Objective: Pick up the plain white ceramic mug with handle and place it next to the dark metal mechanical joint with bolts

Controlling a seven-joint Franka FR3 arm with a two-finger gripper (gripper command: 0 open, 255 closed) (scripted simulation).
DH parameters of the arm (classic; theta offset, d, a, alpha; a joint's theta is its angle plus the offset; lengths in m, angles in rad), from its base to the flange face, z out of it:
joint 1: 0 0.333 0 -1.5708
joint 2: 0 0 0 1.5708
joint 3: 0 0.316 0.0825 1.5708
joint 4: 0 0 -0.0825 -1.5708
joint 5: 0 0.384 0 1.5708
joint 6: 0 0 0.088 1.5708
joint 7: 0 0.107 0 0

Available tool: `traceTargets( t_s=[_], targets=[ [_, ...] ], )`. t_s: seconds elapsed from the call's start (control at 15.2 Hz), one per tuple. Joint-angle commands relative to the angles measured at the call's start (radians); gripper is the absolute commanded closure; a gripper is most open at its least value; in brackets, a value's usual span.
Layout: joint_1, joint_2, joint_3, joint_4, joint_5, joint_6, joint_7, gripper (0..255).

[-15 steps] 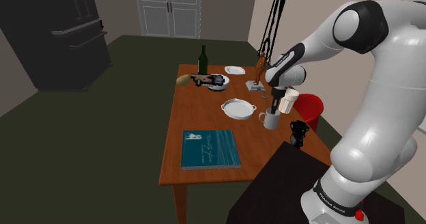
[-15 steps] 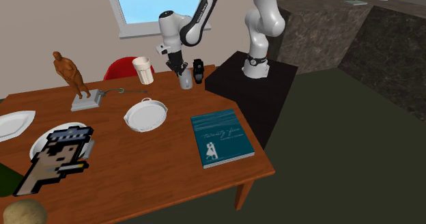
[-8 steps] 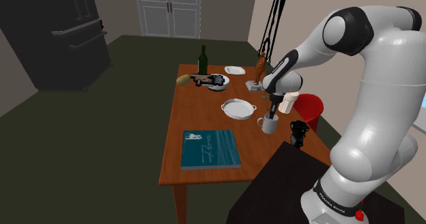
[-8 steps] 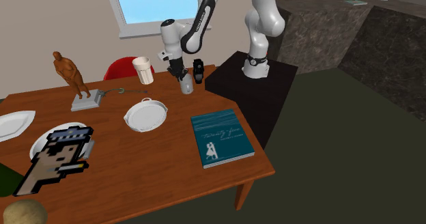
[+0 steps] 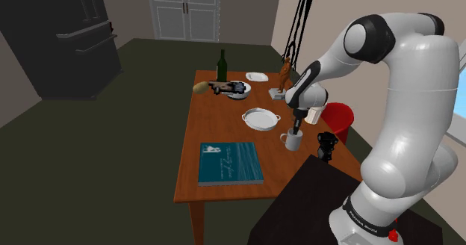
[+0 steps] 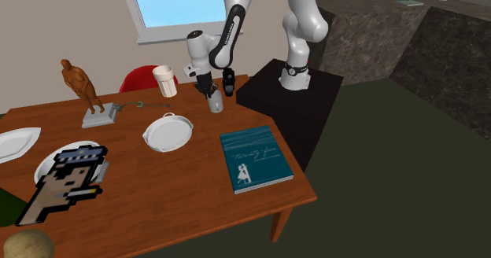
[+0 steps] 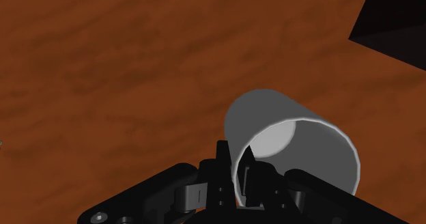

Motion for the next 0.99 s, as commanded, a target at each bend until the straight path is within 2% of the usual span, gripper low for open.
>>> traceTargets(
  t_s=[0.0, 0.26, 0.33, 0.66, 0.92],
  targets=[
    [-0.001, 0.003, 0.001, 0.001, 0.001, 0.003, -0.001, 255],
    [-0.001, 0.003, 0.001, 0.001, 0.001, 0.003, -0.001, 255],
    [-0.001, 0.003, 0.001, 0.001, 0.001, 0.003, -0.001, 0],
    [-0.001, 0.003, 0.001, 0.001, 0.001, 0.003, -0.001, 0],
    [0.028, -0.113, -0.032, -0.002, -0.047, -0.108, 0.034, 0]
  ],
)
